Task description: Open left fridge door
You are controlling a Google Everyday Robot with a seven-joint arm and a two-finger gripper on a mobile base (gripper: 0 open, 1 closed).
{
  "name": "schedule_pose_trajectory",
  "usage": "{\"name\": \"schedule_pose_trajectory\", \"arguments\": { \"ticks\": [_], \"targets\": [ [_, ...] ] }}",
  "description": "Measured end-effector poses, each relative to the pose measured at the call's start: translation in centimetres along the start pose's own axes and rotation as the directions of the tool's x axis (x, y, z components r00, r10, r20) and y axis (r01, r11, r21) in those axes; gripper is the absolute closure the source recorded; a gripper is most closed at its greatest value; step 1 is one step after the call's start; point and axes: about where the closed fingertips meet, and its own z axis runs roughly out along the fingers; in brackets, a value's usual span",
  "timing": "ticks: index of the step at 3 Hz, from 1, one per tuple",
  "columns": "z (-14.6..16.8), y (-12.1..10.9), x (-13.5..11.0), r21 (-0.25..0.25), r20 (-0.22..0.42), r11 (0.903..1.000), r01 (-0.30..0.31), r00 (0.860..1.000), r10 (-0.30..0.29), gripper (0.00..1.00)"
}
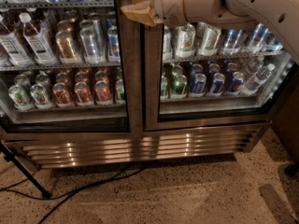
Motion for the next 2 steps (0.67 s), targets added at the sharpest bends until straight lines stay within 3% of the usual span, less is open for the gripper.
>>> {"name": "schedule_pose_trajectory", "arguments": {
  "ticks": [2],
  "targets": [
    [-0.64, 1.39, -1.26, -0.028, 0.022, 0.9994, -0.017, 1.0, 0.018, 1.0]
  ]
}}
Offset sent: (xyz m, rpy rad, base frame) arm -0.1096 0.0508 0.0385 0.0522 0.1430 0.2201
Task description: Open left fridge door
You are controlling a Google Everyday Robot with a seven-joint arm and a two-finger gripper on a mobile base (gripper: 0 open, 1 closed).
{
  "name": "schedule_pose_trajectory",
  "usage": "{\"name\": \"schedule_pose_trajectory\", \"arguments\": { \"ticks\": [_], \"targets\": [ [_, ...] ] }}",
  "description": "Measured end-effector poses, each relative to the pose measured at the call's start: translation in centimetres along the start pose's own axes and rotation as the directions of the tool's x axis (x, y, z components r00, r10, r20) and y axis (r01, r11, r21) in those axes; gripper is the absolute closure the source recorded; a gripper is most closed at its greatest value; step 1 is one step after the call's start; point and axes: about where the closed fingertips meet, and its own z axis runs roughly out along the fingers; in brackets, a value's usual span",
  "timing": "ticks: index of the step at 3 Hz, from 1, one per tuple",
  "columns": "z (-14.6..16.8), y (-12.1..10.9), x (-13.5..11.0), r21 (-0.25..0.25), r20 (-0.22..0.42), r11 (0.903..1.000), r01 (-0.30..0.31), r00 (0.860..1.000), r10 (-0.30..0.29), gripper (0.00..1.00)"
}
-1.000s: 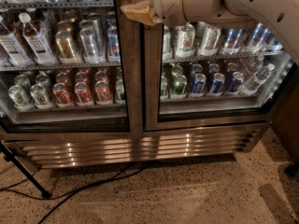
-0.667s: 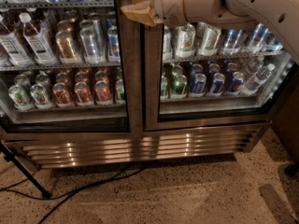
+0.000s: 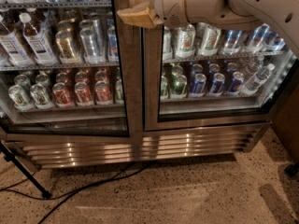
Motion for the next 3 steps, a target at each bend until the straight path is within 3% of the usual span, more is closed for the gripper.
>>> {"name": "schedule_pose_trajectory", "arguments": {
  "ticks": [3],
  "targets": [
    [-0.1, 2.2, -1.7, -0.011, 0.052, 0.9997, -0.021, 0.998, 0.022, 1.0]
  ]
}}
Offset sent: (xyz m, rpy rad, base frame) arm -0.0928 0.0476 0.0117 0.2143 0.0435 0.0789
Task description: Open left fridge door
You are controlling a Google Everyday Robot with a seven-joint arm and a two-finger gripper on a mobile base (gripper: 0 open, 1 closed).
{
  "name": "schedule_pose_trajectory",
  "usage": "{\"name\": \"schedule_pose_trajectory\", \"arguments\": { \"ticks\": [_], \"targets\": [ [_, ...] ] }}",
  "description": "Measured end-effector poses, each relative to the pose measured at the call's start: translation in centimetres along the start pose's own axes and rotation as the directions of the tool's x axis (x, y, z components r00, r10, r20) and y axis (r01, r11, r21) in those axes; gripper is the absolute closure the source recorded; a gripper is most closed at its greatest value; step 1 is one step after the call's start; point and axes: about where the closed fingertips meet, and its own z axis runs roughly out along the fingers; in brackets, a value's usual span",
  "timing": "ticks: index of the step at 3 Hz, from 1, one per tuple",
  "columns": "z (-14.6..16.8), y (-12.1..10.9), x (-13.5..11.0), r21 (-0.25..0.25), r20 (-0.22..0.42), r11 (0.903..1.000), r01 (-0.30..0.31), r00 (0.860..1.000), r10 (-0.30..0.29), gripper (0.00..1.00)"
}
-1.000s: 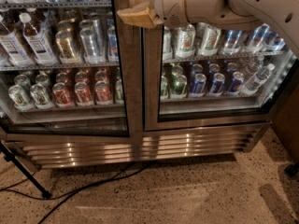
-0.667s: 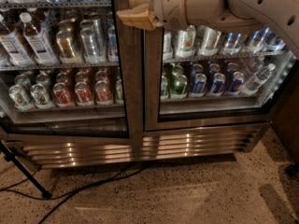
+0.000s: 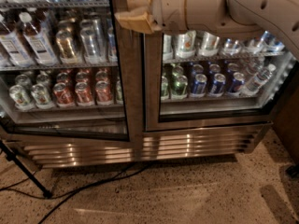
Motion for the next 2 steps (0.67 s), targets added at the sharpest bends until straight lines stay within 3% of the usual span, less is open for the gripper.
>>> {"name": "schedule_pose_trajectory", "arguments": {
  "ticks": [2],
  "targets": [
    [-1.0, 1.3, -1.3, 0.007, 0.016, 0.9999, 0.009, 1.0, -0.009, 1.0]
  ]
}}
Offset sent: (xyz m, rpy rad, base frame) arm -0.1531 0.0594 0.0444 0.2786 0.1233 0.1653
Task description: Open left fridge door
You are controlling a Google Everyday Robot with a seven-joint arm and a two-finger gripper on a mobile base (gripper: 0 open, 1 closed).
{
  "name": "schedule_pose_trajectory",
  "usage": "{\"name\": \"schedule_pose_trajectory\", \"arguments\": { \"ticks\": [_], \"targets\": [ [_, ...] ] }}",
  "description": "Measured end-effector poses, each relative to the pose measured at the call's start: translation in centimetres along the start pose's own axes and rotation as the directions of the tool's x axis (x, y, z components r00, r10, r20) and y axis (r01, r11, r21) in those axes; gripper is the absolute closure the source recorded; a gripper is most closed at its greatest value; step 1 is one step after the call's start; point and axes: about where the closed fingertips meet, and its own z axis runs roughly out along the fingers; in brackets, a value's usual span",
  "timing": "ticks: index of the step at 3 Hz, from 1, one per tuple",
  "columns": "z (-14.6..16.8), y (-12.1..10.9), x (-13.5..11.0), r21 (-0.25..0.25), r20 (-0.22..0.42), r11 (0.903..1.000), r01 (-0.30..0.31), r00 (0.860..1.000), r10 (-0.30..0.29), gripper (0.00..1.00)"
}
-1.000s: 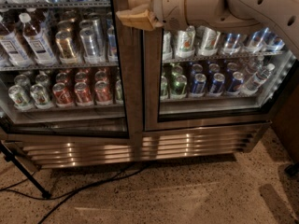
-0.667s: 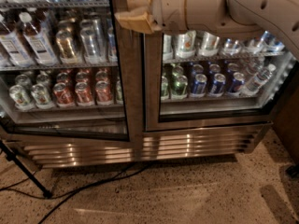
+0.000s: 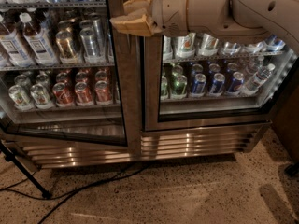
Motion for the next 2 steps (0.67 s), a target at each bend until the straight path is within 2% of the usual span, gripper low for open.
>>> {"name": "schedule_pose_trajectory", "arguments": {
  "ticks": [1, 2],
  "targets": [
    [0.0, 0.0, 0.0, 0.0, 0.001, 1.0, 0.0, 1.0, 0.0, 1.0],
    [0.2, 1.3, -0.8, -0.006, 0.031, 0.9995, -0.029, 0.999, 0.03, 1.0]
  ]
}}
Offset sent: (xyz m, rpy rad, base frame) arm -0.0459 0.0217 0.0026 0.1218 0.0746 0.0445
